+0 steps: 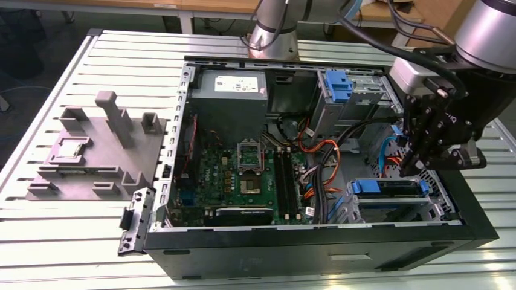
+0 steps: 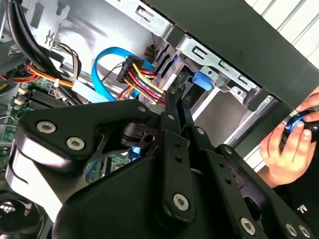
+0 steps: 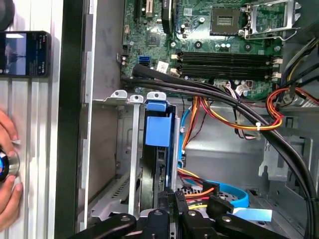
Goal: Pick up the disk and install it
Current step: 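Insert the first disk wire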
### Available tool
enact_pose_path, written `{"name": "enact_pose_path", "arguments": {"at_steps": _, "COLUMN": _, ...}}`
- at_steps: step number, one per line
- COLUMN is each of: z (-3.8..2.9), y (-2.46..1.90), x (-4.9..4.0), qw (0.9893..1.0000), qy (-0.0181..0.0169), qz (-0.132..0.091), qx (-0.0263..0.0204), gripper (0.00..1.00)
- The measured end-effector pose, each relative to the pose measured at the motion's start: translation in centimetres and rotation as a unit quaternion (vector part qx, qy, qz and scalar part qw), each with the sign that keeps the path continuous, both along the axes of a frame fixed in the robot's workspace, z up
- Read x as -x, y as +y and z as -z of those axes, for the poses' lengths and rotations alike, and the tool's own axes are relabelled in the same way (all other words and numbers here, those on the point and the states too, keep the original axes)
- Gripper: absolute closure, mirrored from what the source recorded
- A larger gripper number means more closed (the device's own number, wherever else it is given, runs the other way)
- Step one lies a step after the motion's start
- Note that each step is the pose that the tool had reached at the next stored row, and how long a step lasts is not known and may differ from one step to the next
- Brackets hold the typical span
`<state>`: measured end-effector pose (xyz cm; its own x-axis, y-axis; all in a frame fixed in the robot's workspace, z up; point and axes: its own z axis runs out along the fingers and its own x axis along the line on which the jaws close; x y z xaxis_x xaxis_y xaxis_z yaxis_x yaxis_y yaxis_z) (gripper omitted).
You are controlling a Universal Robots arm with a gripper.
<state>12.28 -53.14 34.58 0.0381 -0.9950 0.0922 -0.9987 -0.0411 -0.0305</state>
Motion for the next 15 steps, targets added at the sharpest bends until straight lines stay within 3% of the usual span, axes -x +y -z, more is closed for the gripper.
{"name": "enact_pose_path", "arguments": {"at_steps": 7, "z": 0.08, "y": -0.69, "x": -0.01, "qw": 1.0, "qy": 0.0003, "qz": 0.003, "qx": -0.0024, "gripper": 0.84}}
{"name": "enact_pose_path", "arguments": {"at_steps": 13, "z": 0.33, "y": -0.74, "x": -0.03, "qw": 0.9998, "qy": 0.0002, "qz": 0.014, "qx": -0.0144, "gripper": 0.84}}
{"name": "enact_pose_path", "arguments": {"at_steps": 15, "z": 0.37, "y": -0.83, "x": -0.05, "qw": 0.9997, "qy": 0.0002, "qz": 0.018, "qx": -0.0151, "gripper": 0.84}}
